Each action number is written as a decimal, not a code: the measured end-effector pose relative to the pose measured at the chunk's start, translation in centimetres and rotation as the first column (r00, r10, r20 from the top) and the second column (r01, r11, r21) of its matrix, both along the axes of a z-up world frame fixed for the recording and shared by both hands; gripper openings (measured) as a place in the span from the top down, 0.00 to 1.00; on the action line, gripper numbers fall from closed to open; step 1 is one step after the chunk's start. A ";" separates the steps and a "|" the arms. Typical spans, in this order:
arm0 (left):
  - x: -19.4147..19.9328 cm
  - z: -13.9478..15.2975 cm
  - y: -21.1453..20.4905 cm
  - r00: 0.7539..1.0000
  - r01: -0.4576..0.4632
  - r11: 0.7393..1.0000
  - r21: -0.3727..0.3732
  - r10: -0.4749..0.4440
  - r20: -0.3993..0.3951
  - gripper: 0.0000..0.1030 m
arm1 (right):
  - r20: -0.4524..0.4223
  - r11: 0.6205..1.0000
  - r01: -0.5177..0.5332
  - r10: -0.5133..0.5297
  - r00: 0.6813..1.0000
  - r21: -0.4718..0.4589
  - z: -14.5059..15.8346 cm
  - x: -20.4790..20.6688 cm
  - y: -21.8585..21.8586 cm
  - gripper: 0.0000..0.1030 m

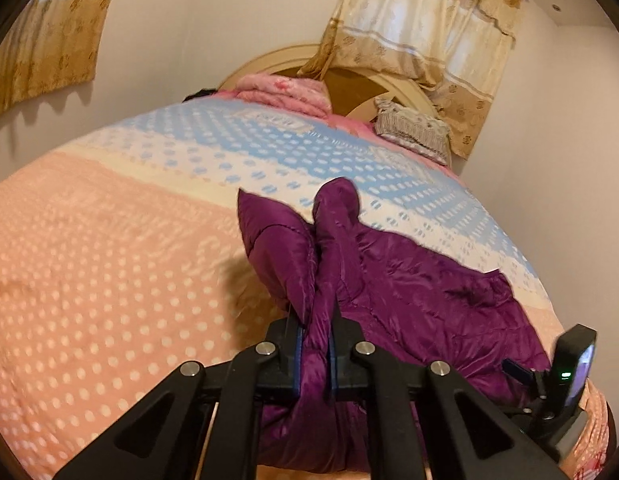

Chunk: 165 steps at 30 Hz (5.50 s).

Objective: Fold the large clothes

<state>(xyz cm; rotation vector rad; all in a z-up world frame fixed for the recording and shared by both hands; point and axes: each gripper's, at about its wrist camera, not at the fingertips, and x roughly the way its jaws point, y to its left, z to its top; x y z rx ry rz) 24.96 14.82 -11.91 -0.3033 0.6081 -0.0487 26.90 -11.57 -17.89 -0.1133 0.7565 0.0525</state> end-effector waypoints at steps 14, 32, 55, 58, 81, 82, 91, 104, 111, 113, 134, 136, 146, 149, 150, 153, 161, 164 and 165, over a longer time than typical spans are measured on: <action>1.4 8.6 -22.0 0.904 0.330 0.894 0.302 -0.392 0.172 0.92 | 0.047 0.879 0.463 -0.470 0.881 0.118 2.9 -4.8 -25.2 0.00; 1.1 -4.0 -39.0 0.753 0.563 0.590 0.579 -0.655 -0.065 0.85 | -0.076 0.796 0.592 -0.588 0.806 0.127 -1.5 -7.8 -32.4 0.00; 12.7 3.6 -21.6 0.997 0.074 0.910 0.409 -0.065 -0.035 0.16 | 0.085 0.940 0.256 -0.281 0.956 0.225 13.8 3.6 -18.9 0.42; 15.2 2.9 -20.1 0.998 0.007 0.926 0.378 0.015 -0.055 0.16 | 0.060 0.933 0.244 -0.268 0.961 0.263 14.8 6.8 -16.2 0.43; 18.2 -2.1 -28.4 0.979 0.197 0.913 0.357 -0.163 -0.125 0.16 | -0.075 0.870 0.398 -0.394 0.916 0.292 2.3 10.0 -20.3 0.43; 18.1 -2.3 -28.8 0.979 0.199 0.909 0.366 -0.165 -0.123 0.16 | -0.078 0.867 0.400 -0.396 0.915 0.298 2.0 9.9 -20.4 0.43; 18.2 -2.8 -29.5 0.974 0.223 0.895 0.387 -0.185 -0.134 0.16 | 0.055 0.910 0.360 -0.378 0.924 0.204 7.2 8.4 -18.0 0.43; 21.0 -3.1 -26.6 0.973 0.201 0.952 0.229 -0.167 -0.161 0.16 | -0.027 0.941 0.243 -0.243 0.970 0.235 2.0 11.5 -18.3 0.47; 20.2 -4.3 -30.8 0.969 0.240 0.907 0.345 -0.206 -0.133 0.07 | -0.035 0.923 0.284 -0.285 0.958 0.259 0.7 10.4 -19.6 0.48; 20.2 -4.7 -31.1 0.971 0.235 0.901 0.363 -0.203 -0.126 0.05 | -0.035 0.923 0.285 -0.286 0.958 0.258 0.5 10.2 -19.7 0.48; 21.9 -7.4 -31.0 0.952 0.267 0.913 0.308 -0.201 -0.231 0.01 | -0.090 0.917 0.311 -0.298 0.950 0.248 -1.1 10.9 -20.1 0.48; 22.0 -7.5 -31.0 0.951 0.268 0.912 0.312 -0.198 -0.237 0.01 | -0.091 0.918 0.314 -0.300 0.949 0.244 -1.1 11.0 -20.1 0.48; 22.2 -8.0 -31.1 0.949 0.267 0.910 0.318 -0.190 -0.253 0.01 | -0.095 0.920 0.326 -0.312 0.945 0.219 -1.2 11.1 -19.9 0.48; 22.3 -8.1 -31.1 0.947 0.268 0.910 0.316 -0.189 -0.260 0.01 | -0.098 0.920 0.327 -0.313 0.945 0.215 -1.3 11.2 -19.9 0.48; 22.3 -8.1 -31.1 0.947 0.268 0.910 0.316 -0.188 -0.260 0.01 | -0.099 0.920 0.328 -0.314 0.944 0.213 -1.3 11.2 -19.9 0.48; 22.4 -8.1 -31.1 0.947 0.268 0.910 0.317 -0.188 -0.261 0.01 | -0.098 0.920 0.330 -0.316 0.944 0.211 -1.4 11.3 -19.9 0.48; 22.6 -8.3 -31.1 0.946 0.266 0.910 0.317 -0.184 -0.267 0.01 | -0.098 0.920 0.330 -0.316 0.944 0.210 -1.4 11.3 -19.9 0.48; 22.7 -8.3 -31.0 0.946 0.266 0.910 0.318 -0.183 -0.268 0.01 | -0.099 0.920 0.330 -0.316 0.944 0.209 -1.3 11.3 -20.0 0.48; 22.7 -8.3 -31.0 0.946 0.266 0.910 0.318 -0.183 -0.269 0.01 | -0.100 0.920 0.331 -0.316 0.943 0.209 -1.3 11.3 -20.0 0.48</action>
